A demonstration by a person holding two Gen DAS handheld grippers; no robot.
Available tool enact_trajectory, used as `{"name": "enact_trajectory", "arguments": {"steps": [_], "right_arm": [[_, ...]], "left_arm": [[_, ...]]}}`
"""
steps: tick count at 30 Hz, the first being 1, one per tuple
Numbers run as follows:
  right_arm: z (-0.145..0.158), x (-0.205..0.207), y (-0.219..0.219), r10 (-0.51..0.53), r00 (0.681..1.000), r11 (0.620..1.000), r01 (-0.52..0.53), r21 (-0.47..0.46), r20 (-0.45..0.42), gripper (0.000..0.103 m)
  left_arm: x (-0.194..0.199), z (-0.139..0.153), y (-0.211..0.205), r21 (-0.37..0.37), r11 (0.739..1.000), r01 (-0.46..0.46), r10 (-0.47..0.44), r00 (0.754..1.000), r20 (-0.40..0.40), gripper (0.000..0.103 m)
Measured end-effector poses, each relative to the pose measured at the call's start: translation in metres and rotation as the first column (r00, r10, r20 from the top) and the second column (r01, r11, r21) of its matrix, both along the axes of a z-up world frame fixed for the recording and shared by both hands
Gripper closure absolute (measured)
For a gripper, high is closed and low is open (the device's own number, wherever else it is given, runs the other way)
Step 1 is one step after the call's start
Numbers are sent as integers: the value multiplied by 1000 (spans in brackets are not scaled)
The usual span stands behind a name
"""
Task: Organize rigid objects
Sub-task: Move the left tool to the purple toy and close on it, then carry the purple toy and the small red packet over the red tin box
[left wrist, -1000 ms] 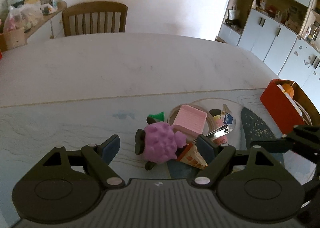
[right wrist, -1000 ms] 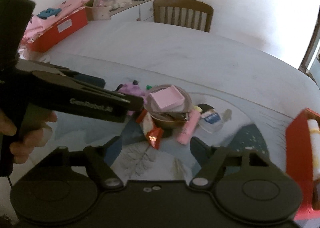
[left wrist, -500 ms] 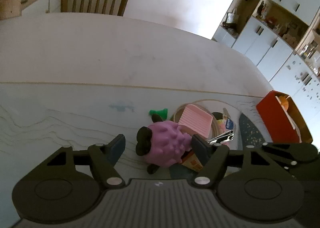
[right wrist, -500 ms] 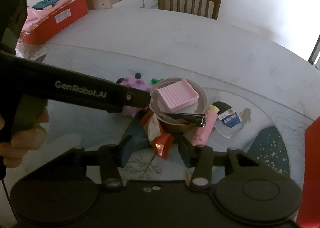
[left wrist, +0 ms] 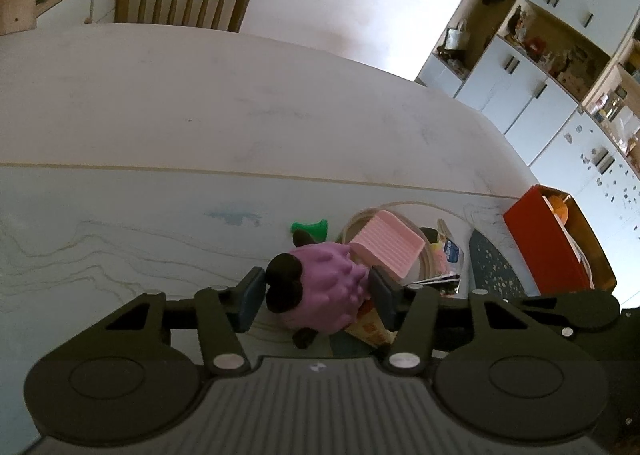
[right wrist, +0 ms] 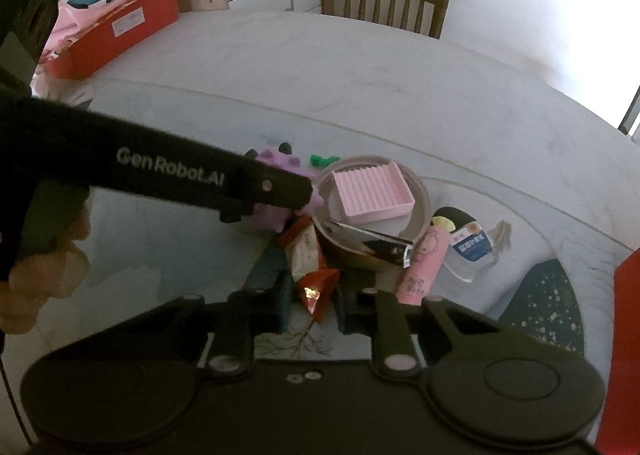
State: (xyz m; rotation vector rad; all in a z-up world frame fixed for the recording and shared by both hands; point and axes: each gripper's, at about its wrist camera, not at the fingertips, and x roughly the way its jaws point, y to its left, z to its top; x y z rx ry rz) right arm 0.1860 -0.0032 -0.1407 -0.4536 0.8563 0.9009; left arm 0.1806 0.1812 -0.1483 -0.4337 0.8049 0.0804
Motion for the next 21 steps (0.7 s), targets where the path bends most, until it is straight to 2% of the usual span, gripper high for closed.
{"name": "enact_trajectory", "arguments": {"steps": [9,21], "right_arm": [[7,-7,-9,2,1000,1000,-1,23,-15,84],[27,-16,-41,-66,997,995,68,67,-37,84]], "left_arm": [[-11,3,-1,15,1000,-25,25,1000,-7,50],[-37,4,-4,-8,998,-70,70,997,-22,50]]}}
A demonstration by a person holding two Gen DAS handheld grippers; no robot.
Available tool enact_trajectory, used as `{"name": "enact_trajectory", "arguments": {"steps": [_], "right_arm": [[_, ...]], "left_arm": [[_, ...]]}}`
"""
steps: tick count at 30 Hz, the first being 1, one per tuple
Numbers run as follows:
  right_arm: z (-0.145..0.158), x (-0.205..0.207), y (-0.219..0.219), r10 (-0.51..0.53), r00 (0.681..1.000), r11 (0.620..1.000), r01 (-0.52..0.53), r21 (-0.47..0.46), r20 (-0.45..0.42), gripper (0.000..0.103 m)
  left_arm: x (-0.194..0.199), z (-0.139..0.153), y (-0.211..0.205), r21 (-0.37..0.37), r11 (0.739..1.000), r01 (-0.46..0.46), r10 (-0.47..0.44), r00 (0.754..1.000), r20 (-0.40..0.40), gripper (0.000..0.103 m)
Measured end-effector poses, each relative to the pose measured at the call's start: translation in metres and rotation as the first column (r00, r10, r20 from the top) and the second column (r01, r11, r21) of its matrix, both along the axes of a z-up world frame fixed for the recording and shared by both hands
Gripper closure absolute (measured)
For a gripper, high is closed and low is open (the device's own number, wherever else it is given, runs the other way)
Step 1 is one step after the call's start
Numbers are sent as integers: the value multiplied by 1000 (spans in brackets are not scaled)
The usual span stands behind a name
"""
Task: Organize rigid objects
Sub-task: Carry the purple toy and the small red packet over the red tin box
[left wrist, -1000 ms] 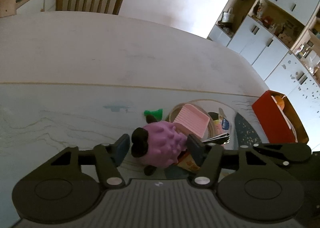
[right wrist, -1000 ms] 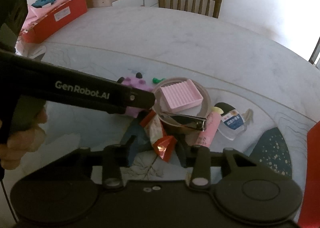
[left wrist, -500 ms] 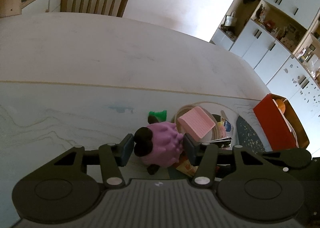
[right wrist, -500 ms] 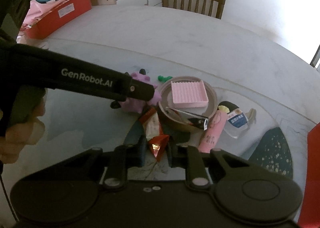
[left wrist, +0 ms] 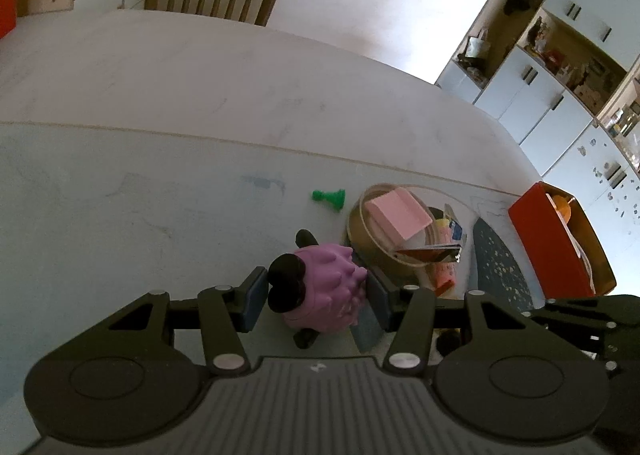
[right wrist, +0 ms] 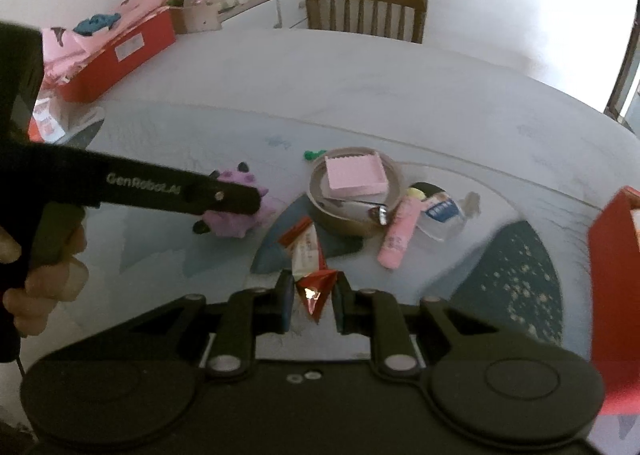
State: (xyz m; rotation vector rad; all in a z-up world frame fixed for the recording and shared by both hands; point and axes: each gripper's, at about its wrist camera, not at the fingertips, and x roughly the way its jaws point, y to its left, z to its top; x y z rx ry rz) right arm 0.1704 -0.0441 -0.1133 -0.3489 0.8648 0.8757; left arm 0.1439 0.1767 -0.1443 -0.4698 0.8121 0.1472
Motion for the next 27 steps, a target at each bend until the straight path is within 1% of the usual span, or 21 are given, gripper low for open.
{"name": "enact_trajectory", "arguments": {"steps": [7,13,18,27], "right_arm": [[16,2,-30,-62,998,997,62,39,-11,84],[34,6,-63,-102,995,991,103,90,-16,84],[48,17,-97,-149,989,980,149,129,-13,84],[58,49,-160,-247,969,957,244,159,0,84]], "left_arm": [[-9,15,-15,-5,1000,-6,6,1000,10,50],[-9,36,-39,-27,999,17,-16,999,34,50],[-1,53,-66,-31,998,50,-48,997,55,50],[28,74,-131,-19,990,140,-137,986,92,50]]}}
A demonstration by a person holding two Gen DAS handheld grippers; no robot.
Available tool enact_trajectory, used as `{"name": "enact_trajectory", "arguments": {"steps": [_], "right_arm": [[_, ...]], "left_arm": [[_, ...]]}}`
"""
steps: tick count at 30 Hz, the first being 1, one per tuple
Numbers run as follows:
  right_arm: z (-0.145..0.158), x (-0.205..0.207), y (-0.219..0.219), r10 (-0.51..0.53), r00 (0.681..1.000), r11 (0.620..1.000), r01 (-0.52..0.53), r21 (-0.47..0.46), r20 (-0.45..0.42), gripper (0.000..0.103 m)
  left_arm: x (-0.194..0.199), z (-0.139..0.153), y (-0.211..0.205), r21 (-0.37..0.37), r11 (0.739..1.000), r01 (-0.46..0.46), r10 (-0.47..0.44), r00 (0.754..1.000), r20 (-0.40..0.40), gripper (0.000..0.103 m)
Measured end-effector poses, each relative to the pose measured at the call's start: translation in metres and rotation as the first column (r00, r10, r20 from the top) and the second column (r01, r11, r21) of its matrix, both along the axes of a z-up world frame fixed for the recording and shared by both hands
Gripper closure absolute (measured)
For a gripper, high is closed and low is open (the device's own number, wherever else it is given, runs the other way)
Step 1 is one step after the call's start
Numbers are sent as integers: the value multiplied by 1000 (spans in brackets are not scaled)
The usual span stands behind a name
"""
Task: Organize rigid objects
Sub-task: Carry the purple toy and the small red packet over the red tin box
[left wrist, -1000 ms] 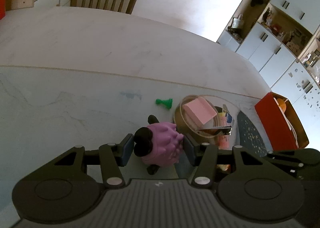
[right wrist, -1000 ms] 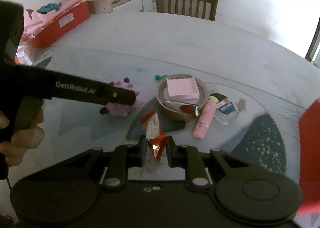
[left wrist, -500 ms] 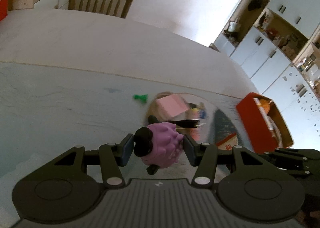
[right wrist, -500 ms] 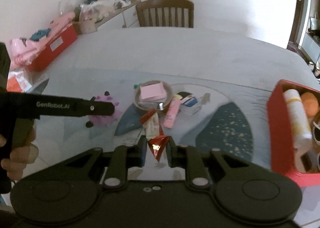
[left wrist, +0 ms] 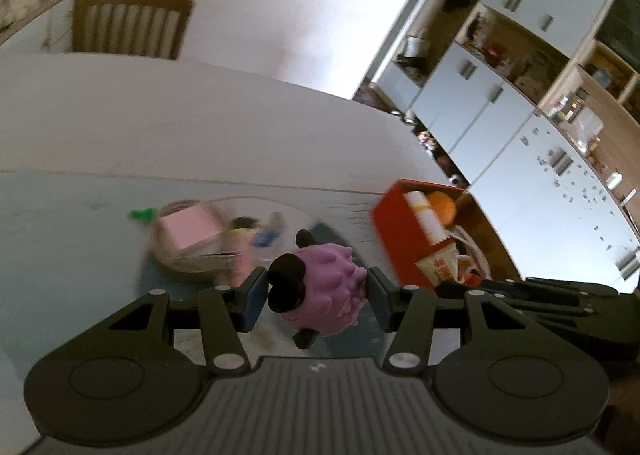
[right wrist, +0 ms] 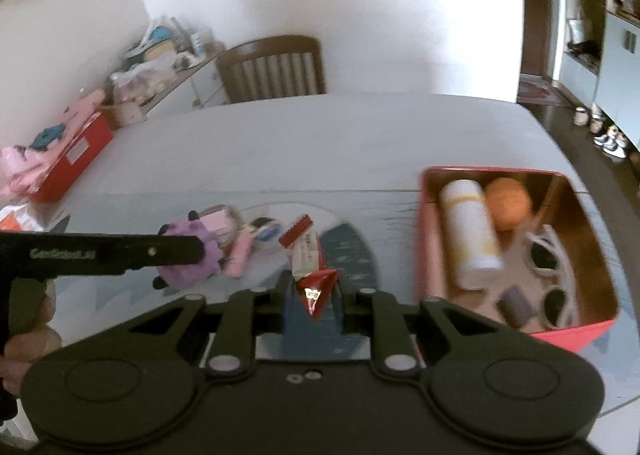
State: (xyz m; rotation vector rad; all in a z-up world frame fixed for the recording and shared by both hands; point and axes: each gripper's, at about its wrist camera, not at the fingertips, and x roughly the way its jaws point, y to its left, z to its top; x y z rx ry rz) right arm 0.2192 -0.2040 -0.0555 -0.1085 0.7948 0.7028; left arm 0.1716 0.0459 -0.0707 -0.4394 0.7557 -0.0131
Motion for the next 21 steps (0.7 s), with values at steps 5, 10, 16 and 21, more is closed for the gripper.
{"name": "enact_trajectory", "arguments": {"steps": [5,10,16,21], "right_arm": [[-1,19,-36,-46,999,999,46,0,2,84],[-4,37,-66,-73,997,997,73,-7,5,84],[-10,61,-95,-111,994,994,111,-15,1,84],[-17,84,-110,-109,994,993,109,-35,-4,84]], "left_arm": [[20,3,-37,-6,999,46,-46,999,4,50],[42,2,-76,7,996,92,-92,996,2,50],[66,0,-116,31,990,134,-134,991,-2,50],[85,0,-144,51,985,163,-163,987,-8,50]]}}
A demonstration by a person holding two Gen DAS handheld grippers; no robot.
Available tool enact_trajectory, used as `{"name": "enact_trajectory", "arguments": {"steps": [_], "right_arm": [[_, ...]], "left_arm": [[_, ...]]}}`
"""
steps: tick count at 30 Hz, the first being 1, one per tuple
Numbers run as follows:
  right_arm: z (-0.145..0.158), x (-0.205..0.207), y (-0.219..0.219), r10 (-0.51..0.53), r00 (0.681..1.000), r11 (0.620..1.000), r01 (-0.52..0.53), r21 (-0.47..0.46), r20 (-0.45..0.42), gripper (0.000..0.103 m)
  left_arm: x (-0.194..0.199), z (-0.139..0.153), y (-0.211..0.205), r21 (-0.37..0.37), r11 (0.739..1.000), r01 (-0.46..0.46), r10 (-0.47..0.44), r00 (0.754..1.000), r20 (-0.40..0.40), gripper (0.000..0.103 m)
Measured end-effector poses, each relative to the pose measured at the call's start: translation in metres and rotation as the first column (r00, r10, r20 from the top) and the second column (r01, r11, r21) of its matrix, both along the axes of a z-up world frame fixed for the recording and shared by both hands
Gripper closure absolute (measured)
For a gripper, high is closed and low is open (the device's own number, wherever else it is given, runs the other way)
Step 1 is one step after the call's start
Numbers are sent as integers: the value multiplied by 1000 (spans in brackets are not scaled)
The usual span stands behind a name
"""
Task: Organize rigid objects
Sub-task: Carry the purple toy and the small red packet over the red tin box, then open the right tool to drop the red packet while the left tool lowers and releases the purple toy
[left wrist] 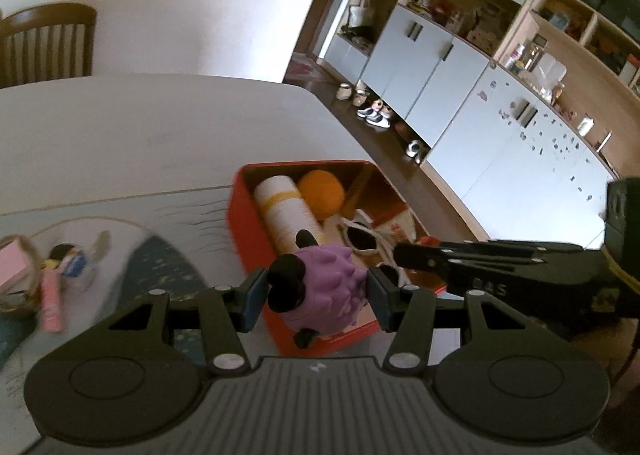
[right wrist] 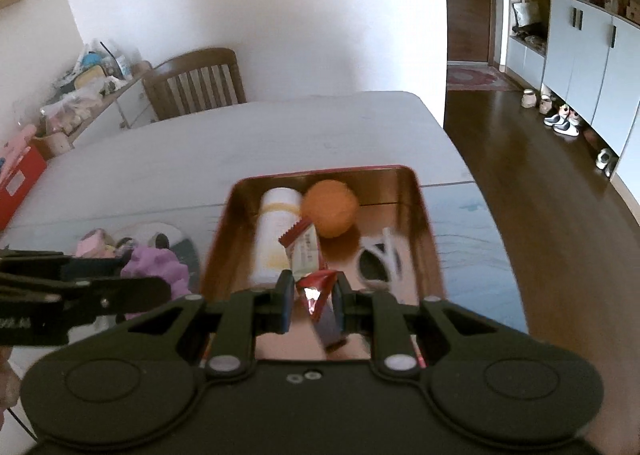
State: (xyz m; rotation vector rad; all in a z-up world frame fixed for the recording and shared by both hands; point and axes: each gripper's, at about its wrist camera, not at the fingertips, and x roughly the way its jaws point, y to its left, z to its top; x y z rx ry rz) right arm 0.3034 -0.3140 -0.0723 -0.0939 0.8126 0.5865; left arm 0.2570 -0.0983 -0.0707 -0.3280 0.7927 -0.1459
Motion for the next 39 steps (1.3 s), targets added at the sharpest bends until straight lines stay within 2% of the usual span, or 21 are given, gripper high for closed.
{"name": "enact_trajectory", "arguments": {"steps": [9,13,20,29,39], "right_arm": [[-17,34,2,63,997,996,-65,-57,-36,84],[-26,45,6,88,994,993,-93,-74,-66,84],[-34,54,12,136,988,981,-144,-130,-68,84],[-41,62,14,164,982,975,-176,-138,-94,82],[-36,65,8,135,985,983,-147,-111,-108,79]], "left_arm": [[32,-15,-40,83,996,39,-33,997,-67,50],[42,-23,-47,111,993,32,-21,995,-103,50],[53,-34,-54,141,989,41,-21,990,-142,50],[60,-47,-58,143,989,48,-21,983,-185,50],[63,-48,-63,141,988,60,-31,980,-196,50]]}}
